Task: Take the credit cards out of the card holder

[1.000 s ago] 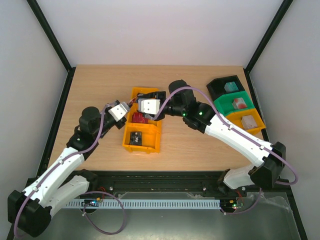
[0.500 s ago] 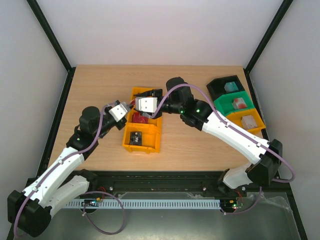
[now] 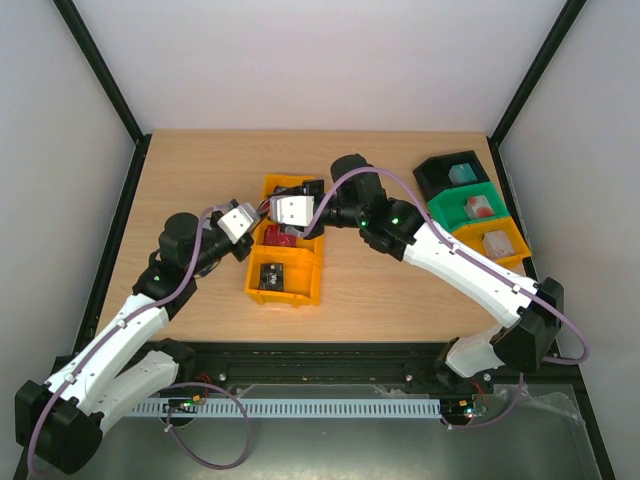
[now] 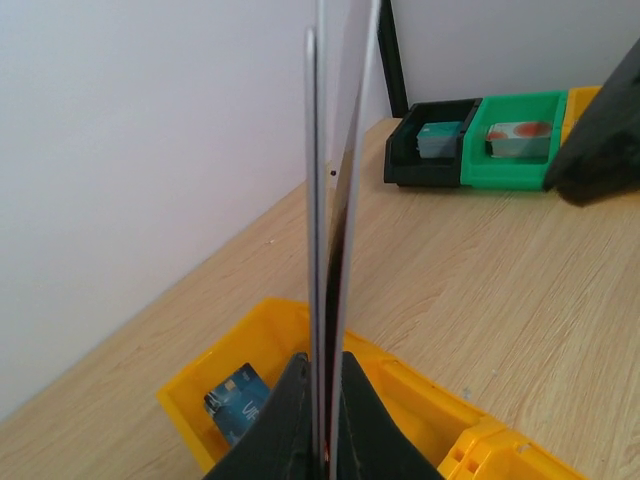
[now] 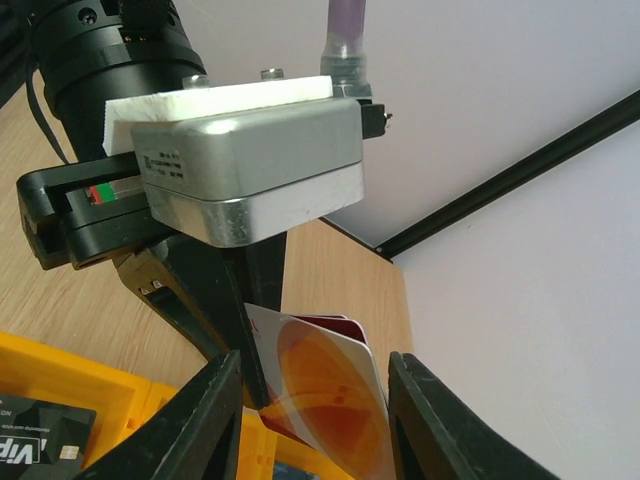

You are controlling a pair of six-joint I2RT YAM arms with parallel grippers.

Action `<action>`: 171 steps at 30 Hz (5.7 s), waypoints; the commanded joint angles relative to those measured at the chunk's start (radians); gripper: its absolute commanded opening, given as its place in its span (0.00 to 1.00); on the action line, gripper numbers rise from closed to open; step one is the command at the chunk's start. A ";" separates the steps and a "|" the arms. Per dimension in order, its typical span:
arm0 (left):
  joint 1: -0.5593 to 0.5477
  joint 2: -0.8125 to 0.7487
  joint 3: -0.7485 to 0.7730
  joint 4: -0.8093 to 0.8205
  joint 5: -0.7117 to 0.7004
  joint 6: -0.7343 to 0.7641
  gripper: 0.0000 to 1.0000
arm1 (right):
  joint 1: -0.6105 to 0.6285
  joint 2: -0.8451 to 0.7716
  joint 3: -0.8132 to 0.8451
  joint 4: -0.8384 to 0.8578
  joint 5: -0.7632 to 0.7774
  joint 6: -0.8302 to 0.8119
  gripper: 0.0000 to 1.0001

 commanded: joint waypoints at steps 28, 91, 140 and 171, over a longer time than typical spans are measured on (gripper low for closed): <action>0.004 -0.030 0.018 -0.013 0.069 0.089 0.02 | 0.006 0.067 0.044 -0.303 -0.032 0.090 0.14; 0.001 0.009 0.065 -0.485 0.365 0.271 0.02 | -0.239 -0.089 -0.022 -0.222 -0.326 0.329 0.01; 0.001 -0.088 0.033 -0.051 0.375 0.300 0.02 | -0.201 -0.177 -0.076 -0.187 -0.475 0.453 0.39; -0.008 -0.116 0.056 -0.087 0.385 0.378 0.02 | -0.201 -0.234 -0.156 -0.089 -0.266 0.329 0.48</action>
